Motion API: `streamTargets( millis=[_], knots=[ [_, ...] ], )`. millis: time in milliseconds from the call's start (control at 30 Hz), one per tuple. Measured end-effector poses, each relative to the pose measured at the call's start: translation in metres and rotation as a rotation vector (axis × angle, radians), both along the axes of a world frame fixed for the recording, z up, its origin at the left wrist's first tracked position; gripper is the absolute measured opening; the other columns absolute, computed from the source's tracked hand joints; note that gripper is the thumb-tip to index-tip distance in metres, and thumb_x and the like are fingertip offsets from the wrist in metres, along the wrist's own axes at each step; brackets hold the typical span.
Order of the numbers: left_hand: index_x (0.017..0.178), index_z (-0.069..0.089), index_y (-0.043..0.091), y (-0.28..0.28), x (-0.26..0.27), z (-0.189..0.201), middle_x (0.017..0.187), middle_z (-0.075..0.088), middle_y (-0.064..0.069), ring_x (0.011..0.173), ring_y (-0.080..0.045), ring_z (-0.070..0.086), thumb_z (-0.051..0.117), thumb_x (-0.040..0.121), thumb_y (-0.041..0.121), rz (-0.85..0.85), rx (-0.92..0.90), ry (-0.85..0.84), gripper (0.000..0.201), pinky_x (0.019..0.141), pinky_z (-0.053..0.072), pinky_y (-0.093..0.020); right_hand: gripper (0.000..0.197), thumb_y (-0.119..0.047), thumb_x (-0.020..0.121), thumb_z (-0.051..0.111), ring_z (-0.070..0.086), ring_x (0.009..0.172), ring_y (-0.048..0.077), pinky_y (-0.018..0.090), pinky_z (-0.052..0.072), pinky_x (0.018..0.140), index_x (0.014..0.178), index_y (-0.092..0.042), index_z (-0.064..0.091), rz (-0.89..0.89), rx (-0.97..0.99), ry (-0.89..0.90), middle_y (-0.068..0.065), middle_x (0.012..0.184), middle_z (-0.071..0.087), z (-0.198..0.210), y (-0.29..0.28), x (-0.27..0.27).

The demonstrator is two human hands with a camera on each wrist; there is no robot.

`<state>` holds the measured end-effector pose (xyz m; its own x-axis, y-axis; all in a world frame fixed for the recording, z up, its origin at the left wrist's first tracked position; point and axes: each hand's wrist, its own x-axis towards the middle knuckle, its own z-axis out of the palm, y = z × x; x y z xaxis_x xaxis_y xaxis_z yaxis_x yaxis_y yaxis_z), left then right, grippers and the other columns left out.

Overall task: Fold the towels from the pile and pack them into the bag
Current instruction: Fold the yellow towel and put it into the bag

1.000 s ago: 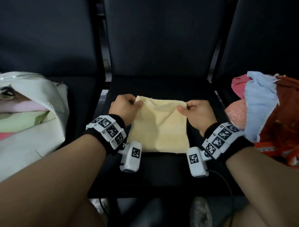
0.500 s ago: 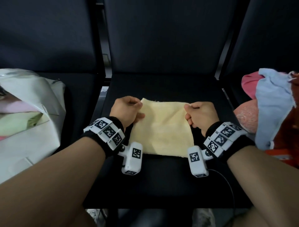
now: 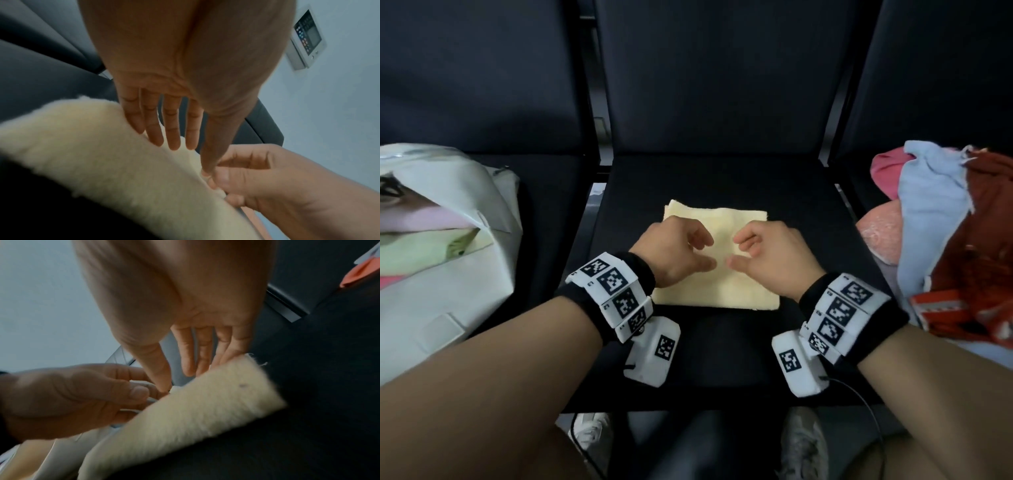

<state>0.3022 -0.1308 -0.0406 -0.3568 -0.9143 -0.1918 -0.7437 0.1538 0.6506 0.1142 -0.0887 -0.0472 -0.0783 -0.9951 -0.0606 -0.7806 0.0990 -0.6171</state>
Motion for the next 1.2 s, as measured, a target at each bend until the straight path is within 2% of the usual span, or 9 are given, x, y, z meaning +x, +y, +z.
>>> streamTargets(
  millis=[233,333,433,633,800,933,1033,1133,1200],
  knots=[
    [0.12,0.064,0.034,0.027,0.006,0.001,0.115,0.052,0.016,0.105,-0.009,0.05,0.09,0.072,0.031,-0.104,0.05,-0.221,0.054,0.094,0.047,-0.026,0.056,-0.032,0.075,0.085,0.049,0.116,0.009,0.022,0.037,0.093,0.126,-0.026,0.063,0.27,0.128,0.174,-0.012,0.124,0.056,-0.003,0.037,0.001],
    [0.124,0.063,0.03,0.034,0.004,0.001,0.123,0.056,0.012,0.104,-0.011,0.051,0.088,0.073,0.025,-0.066,0.022,-0.265,0.057,0.093,0.049,-0.027,0.039,-0.023,0.083,0.078,0.055,0.116,0.013,0.02,0.038,0.09,0.121,-0.021,0.067,0.256,0.065,0.242,-0.007,0.123,0.06,-0.003,0.039,0.0],
    [0.123,0.061,0.031,0.039,0.003,-0.002,0.127,0.057,0.009,0.11,-0.015,0.056,0.088,0.071,0.024,-0.061,0.035,-0.296,0.059,0.095,0.054,-0.034,0.02,-0.02,0.095,0.064,0.057,0.114,0.019,0.031,0.046,0.097,0.114,-0.018,0.07,0.235,0.068,0.27,-0.004,0.121,0.062,-0.004,0.04,0.004],
    [0.115,0.061,0.031,0.047,0.008,-0.008,0.109,0.056,0.007,0.098,-0.018,0.054,0.076,0.082,0.023,-0.057,-0.045,-0.349,0.037,0.08,0.049,-0.031,0.024,-0.024,0.105,0.047,0.057,0.103,0.019,0.03,0.044,0.082,0.122,-0.013,0.061,0.243,0.175,0.208,0.001,0.109,0.059,0.006,0.048,0.003],
    [0.089,0.065,0.034,0.049,0.015,-0.005,0.096,0.066,0.0,0.094,-0.025,0.062,0.061,0.089,0.032,0.004,-0.038,-0.253,0.005,0.078,0.051,-0.035,0.031,-0.042,0.087,0.072,0.06,0.094,0.011,0.034,0.052,0.082,0.11,-0.027,0.06,0.261,0.181,0.181,-0.011,0.1,0.063,0.009,0.055,0.0],
    [0.069,0.059,0.03,0.042,0.021,0.0,0.076,0.061,0.003,0.079,-0.018,0.059,0.057,0.093,0.03,-0.005,0.016,-0.134,0.024,0.064,0.041,-0.03,0.032,-0.031,0.081,0.081,0.056,0.083,0.01,0.021,0.039,0.063,0.105,-0.029,0.06,0.242,0.095,0.186,-0.013,0.087,0.058,0.002,0.059,-0.004],
    [0.075,0.06,0.03,0.037,0.023,0.002,0.082,0.064,0.001,0.084,-0.019,0.061,0.058,0.094,0.034,0.009,0.018,-0.072,0.02,0.066,0.042,-0.029,0.013,-0.028,0.093,0.069,0.058,0.084,0.015,0.024,0.041,0.064,0.105,-0.025,0.064,0.158,-0.003,0.157,-0.009,0.086,0.061,-0.001,0.055,-0.01],
    [0.087,0.063,0.032,0.033,0.025,0.006,0.094,0.066,0.002,0.092,-0.02,0.062,0.062,0.093,0.034,0.039,-0.002,0.004,0.006,0.076,0.047,-0.032,0.012,-0.033,0.095,0.066,0.06,0.096,0.02,0.034,0.048,0.079,0.103,-0.025,0.066,0.095,-0.05,0.081,-0.007,0.094,0.066,-0.002,0.05,-0.018],
    [0.085,0.064,0.028,0.03,0.026,0.007,0.09,0.065,0.003,0.091,-0.021,0.064,0.063,0.093,0.032,0.051,-0.002,0.06,0.009,0.077,0.05,-0.034,0.013,-0.037,0.094,0.066,0.061,0.091,0.017,0.034,0.048,0.076,0.098,-0.024,0.066,0.053,-0.071,0.038,-0.007,0.09,0.066,-0.001,0.048,-0.021]
  ],
)
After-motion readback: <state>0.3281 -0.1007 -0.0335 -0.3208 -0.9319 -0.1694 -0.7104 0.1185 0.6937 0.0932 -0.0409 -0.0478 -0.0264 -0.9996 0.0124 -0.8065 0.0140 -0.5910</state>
